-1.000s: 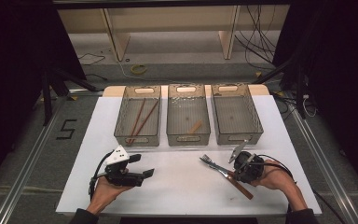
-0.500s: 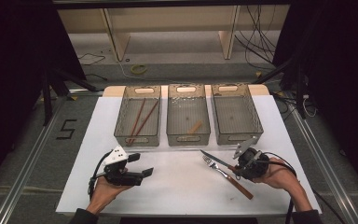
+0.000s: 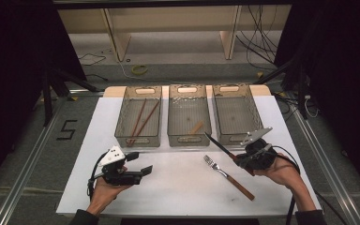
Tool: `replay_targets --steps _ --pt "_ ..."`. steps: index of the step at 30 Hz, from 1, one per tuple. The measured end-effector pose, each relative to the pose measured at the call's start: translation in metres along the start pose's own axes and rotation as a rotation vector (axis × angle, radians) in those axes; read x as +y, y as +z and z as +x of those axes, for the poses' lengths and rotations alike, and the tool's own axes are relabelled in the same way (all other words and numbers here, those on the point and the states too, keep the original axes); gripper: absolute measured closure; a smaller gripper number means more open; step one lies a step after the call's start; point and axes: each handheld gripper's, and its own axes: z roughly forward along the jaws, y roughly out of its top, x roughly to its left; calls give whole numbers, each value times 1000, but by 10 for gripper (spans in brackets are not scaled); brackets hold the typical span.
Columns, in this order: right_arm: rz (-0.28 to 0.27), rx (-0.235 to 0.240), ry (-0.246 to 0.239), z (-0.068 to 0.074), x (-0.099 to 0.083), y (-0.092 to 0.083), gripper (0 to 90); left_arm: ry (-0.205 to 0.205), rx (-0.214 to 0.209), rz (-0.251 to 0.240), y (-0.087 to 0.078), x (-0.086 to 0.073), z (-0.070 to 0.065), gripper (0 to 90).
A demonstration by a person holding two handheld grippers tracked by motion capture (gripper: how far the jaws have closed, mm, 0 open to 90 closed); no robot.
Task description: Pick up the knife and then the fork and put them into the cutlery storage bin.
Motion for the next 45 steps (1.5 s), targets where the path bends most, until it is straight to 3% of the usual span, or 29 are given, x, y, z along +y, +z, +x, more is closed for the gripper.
replay_targets --steps 10,19,28,45 --pt "-104 -46 105 -26 18 -11 775 -20 8 -20 -4 -1 2 183" --pt "-137 -79 162 -44 38 -11 775 -29 15 -26 -8 -3 2 183" --pt "-157 -115 232 -63 57 -8 775 -34 23 -39 -13 -4 4 184" --pt "-127 -177 371 -98 80 10 774 -36 27 -52 -16 -5 3 183"
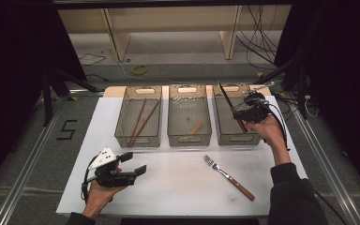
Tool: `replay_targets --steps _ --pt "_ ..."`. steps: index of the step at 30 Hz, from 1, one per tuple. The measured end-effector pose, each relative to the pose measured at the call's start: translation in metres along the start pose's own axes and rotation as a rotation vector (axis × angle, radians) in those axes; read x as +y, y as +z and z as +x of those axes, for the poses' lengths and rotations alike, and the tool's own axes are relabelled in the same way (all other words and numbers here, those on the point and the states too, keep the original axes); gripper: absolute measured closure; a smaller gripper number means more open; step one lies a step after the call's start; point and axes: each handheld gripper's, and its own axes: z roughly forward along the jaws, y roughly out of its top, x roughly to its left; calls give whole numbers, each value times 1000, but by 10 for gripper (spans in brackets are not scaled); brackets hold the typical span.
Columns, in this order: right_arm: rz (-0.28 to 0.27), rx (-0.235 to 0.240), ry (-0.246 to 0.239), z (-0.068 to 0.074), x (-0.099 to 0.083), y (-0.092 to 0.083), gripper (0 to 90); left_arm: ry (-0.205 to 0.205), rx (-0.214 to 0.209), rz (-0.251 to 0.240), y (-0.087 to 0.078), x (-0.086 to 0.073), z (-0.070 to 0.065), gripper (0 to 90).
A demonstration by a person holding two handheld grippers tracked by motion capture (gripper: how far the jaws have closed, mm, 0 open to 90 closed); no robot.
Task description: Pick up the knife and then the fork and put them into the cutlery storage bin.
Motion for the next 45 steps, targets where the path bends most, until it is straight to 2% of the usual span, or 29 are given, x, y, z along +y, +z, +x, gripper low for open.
replay_targets --steps 14,31,33,36,37,40,42,45 --pt "42 -34 83 -9 9 23 773 15 -7 -1 1 0 -1 180" --pt "107 -53 125 -8 6 41 769 14 -4 5 3 -1 -1 179" --pt "114 -41 134 -8 6 42 759 13 -4 4 3 -1 -1 179" --pt "93 -3 149 -9 6 40 668 13 -5 4 3 -1 -1 179" --pt "90 11 143 -8 7 39 654 13 -4 4 3 -1 -1 179" --pt "68 6 111 -4 7 32 586 13 -4 4 3 -1 -1 179" --pt "60 10 104 -3 7 29 572 14 -4 4 3 -1 -1 179" --pt "14 35 60 6 4 13 509 13 -4 5 4 -1 -1 179"
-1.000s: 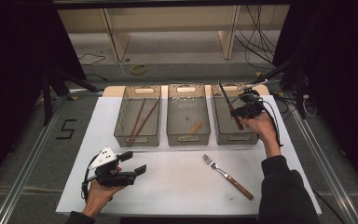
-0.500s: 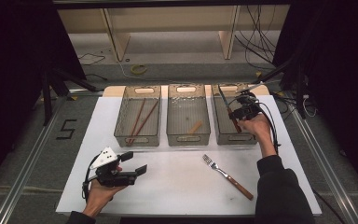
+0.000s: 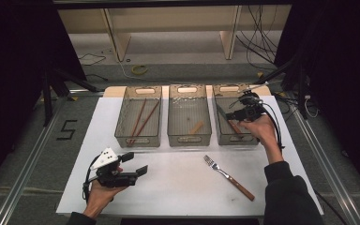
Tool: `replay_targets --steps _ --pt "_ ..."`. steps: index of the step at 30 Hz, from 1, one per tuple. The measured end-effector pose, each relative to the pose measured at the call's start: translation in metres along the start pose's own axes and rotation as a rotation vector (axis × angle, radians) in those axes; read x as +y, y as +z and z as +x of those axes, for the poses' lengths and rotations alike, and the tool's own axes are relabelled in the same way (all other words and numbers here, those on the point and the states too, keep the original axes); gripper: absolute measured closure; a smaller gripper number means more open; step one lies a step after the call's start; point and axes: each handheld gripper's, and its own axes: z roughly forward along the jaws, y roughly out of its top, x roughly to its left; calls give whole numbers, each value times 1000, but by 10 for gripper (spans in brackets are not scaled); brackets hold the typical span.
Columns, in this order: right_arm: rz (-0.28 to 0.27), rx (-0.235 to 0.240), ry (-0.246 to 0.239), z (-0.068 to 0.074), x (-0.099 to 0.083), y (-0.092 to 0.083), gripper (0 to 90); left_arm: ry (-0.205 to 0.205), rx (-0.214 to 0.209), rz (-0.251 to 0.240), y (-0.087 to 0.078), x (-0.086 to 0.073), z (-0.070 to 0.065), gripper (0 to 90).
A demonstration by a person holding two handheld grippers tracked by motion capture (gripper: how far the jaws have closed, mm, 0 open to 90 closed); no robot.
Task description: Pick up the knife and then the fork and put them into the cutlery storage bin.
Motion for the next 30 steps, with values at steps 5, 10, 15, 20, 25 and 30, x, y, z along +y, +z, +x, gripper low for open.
replay_targets --steps 5,10,15,20,25,30 --pt "-37 43 -49 14 -11 -17 437 2 1 2 0 0 0 178" --pt "-41 62 -87 24 -23 -24 404 1 2 3 0 0 0 178" --pt "-51 83 -124 38 -36 -30 382 0 4 1 0 0 0 178" --pt "-63 89 -148 49 -50 -34 366 -2 4 2 0 0 1 178" --pt "-63 107 -156 53 -63 -34 362 -3 3 5 0 0 1 178" --pt "-4 120 -188 59 -75 -29 355 2 0 9 1 0 0 178"
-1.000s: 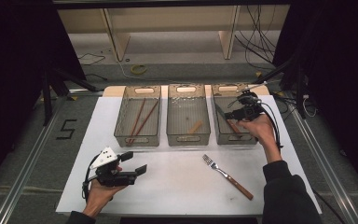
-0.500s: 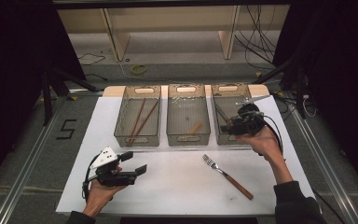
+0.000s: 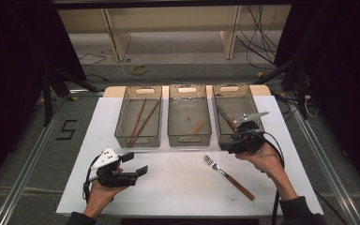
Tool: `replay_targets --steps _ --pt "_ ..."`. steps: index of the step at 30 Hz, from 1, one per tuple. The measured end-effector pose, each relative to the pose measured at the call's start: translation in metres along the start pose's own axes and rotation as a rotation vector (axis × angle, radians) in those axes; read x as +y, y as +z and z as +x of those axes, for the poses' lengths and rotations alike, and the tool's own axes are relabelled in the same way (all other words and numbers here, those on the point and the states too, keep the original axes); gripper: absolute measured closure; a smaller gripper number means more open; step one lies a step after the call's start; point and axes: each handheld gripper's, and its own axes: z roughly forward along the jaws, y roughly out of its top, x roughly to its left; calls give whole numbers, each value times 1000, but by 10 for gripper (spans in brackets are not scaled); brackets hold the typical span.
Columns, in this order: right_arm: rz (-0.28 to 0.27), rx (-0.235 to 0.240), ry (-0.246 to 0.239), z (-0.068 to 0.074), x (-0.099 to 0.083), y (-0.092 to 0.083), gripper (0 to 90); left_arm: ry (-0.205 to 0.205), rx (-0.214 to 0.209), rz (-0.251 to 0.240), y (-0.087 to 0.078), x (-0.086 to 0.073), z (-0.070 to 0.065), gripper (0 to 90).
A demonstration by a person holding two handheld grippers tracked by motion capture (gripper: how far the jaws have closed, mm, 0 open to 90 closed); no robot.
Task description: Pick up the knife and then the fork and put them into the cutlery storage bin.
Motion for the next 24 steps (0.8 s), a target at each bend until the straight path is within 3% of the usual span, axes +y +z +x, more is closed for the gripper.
replay_targets --steps 13,24 --pt "87 17 -22 11 -18 7 321 0 1 -5 0 0 0 178" --pt "180 11 -73 24 -31 12 324 3 2 -10 -1 0 0 177"
